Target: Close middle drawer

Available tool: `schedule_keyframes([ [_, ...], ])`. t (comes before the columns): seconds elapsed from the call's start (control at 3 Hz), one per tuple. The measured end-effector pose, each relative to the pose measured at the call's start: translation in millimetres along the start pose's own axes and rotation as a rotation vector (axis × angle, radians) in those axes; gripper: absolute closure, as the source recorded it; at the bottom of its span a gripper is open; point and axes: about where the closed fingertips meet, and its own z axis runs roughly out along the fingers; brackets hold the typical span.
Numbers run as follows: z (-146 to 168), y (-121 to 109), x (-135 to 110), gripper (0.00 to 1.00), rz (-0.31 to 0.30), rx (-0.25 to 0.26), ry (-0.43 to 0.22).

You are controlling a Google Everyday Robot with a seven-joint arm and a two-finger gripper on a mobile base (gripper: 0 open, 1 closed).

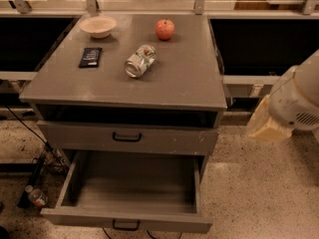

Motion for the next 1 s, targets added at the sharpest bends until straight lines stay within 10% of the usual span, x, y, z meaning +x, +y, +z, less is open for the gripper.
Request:
schedule_keyframes([
  [0.33,73.5,19.2,22.8,1.00,-0.003,-0.114,0.054],
  [1.0,77.3,23.5,26.8,1.00,0.019,-0.117,0.027],
])
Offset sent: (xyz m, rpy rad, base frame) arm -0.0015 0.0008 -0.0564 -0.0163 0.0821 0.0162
